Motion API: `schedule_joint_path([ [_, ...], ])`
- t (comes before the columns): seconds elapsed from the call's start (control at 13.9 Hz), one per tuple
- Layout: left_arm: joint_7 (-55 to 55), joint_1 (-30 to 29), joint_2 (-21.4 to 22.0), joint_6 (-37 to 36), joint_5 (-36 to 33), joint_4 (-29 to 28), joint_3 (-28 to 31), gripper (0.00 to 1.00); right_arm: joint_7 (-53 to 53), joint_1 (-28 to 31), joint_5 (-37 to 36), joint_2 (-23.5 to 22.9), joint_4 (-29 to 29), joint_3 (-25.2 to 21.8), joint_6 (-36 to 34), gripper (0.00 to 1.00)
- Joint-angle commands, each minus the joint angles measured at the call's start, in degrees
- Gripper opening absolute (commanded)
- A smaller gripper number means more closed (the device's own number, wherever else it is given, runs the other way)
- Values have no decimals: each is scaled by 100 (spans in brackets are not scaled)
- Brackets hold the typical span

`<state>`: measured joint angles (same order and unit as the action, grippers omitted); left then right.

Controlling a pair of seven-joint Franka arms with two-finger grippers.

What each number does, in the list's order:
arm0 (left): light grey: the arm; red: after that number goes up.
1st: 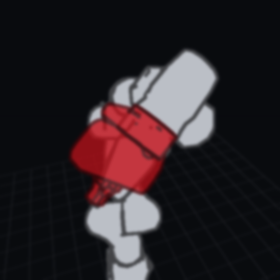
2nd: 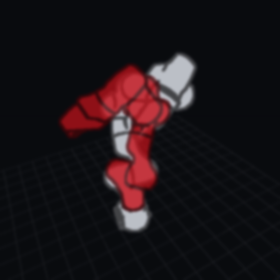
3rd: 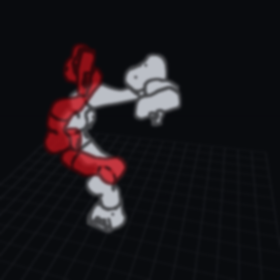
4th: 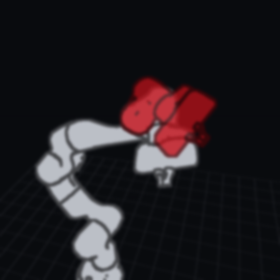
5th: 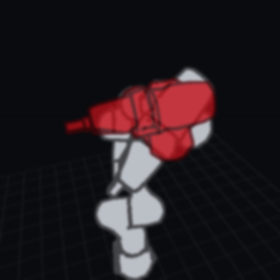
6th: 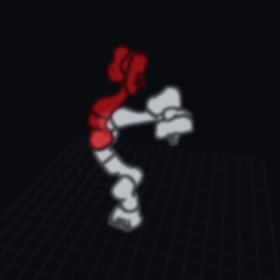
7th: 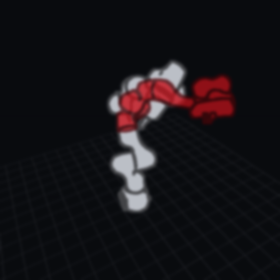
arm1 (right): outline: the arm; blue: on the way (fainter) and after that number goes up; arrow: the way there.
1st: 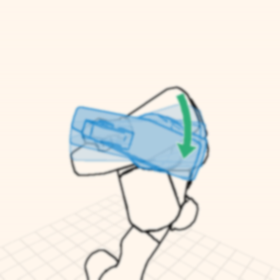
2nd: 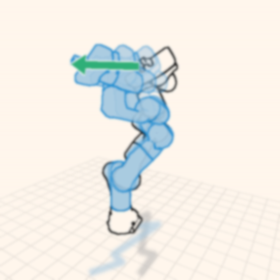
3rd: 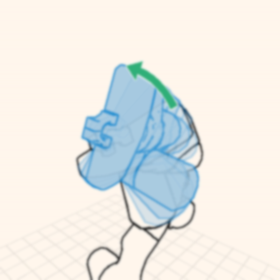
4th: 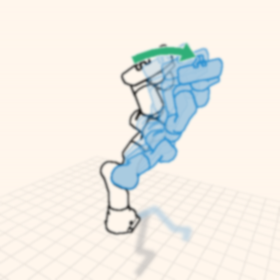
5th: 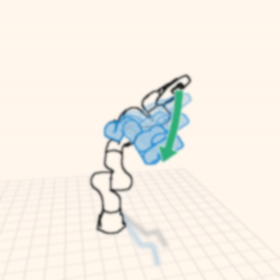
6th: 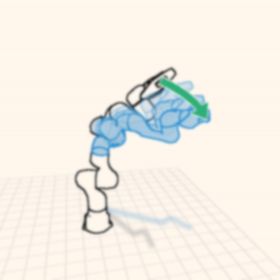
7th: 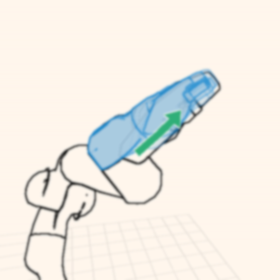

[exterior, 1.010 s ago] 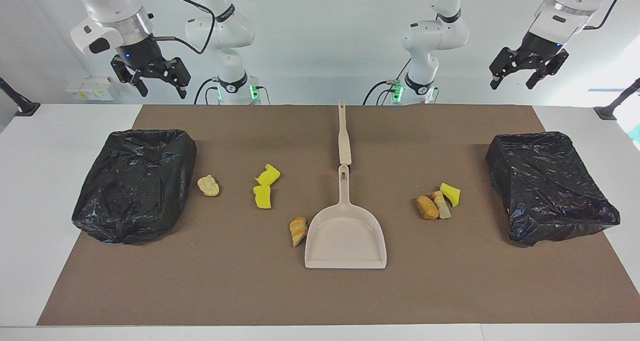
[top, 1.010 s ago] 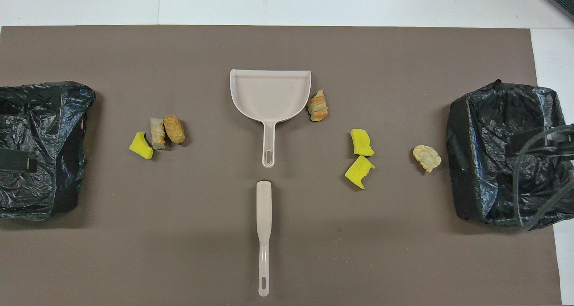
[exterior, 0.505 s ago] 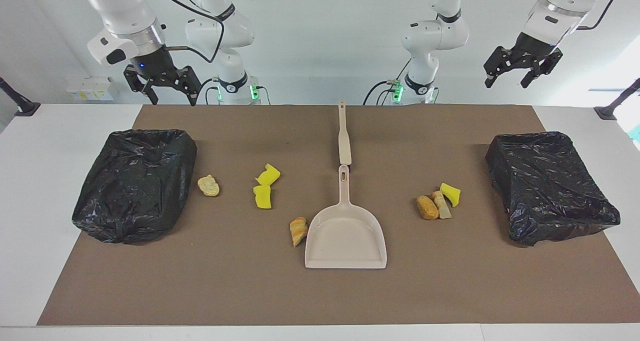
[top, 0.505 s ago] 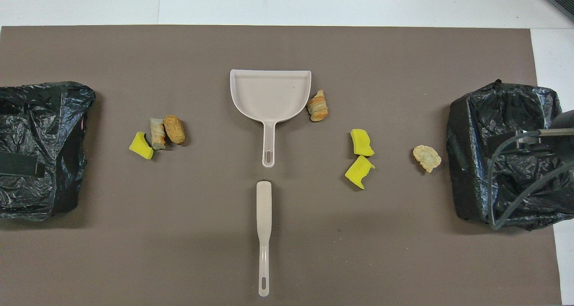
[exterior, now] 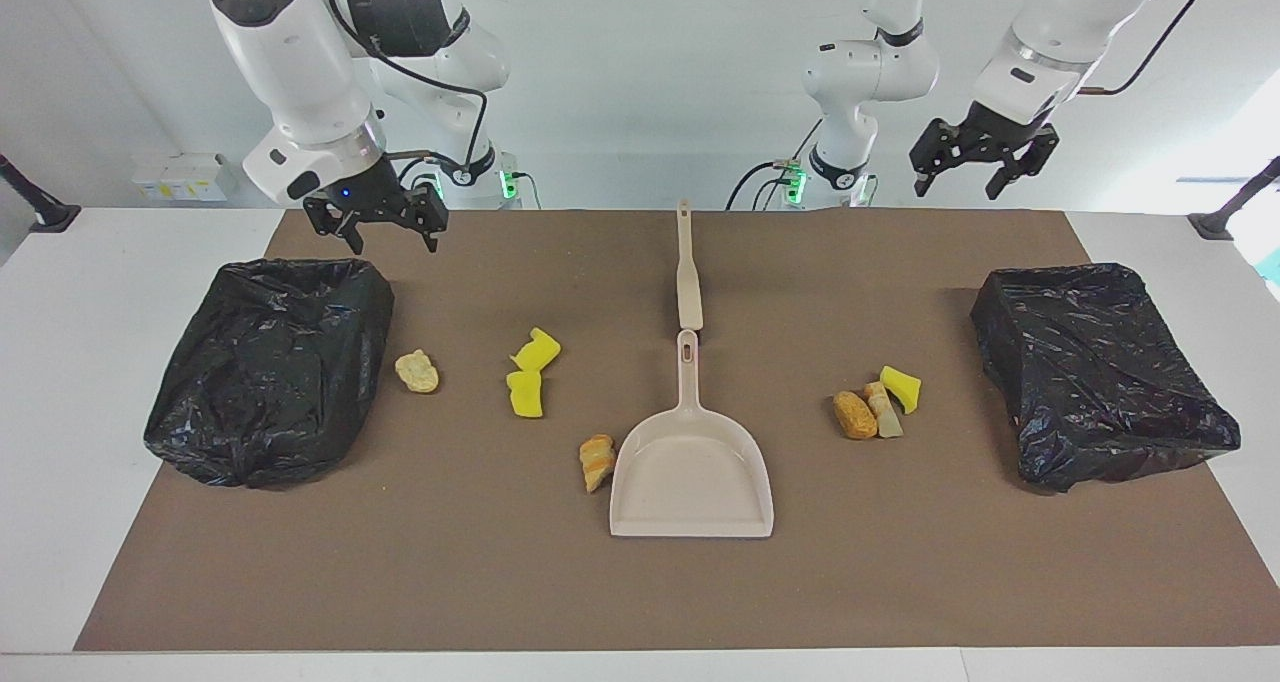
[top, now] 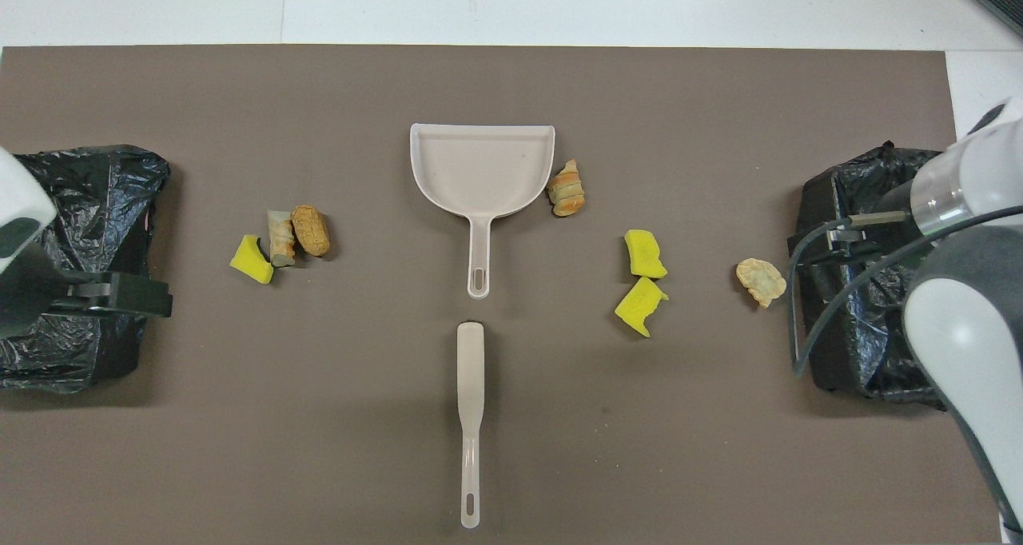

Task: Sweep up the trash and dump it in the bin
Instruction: 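Reach the right gripper to the dustpan handle while the left gripper reaches the brush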

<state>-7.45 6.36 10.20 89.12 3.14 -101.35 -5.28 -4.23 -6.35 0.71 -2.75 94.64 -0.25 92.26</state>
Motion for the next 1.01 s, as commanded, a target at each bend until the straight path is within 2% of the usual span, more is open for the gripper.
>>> schedule_joint_path([
  [0.0, -868, 697, 149, 605, 38, -716, 71, 100, -16, -41, 113, -392, -226, 86, 195, 100],
  [0.14, -1206, 1268, 167, 1027, 46, -1218, 71, 100, -200, -50, 341, -647, -235, 200, 529, 100],
  [0.36, -1407, 1840, 149, 1361, 64, -1579, 62, 100, -489, -304, 342, -999, -367, 280, 766, 100],
  [0.43, -1670, 2016, 106, 1580, 64, -1754, 62, 100, -647, -383, 368, -1026, -358, 280, 1037, 100],
  [0.65, -2067, 2580, 96, 2223, 64, -2335, 62, 100, -737, -516, 359, -1114, -192, 271, 1250, 100],
  [0.79, -2278, 3114, -157, 2486, 64, -2616, 62, 100, -937, -647, 386, -1123, -77, 280, 1338, 100],
  [0.94, -2585, 3283, -229, 3065, 64, -2976, 62, 100, -1114, -692, 830, -1210, -68, 280, 1356, 100],
])
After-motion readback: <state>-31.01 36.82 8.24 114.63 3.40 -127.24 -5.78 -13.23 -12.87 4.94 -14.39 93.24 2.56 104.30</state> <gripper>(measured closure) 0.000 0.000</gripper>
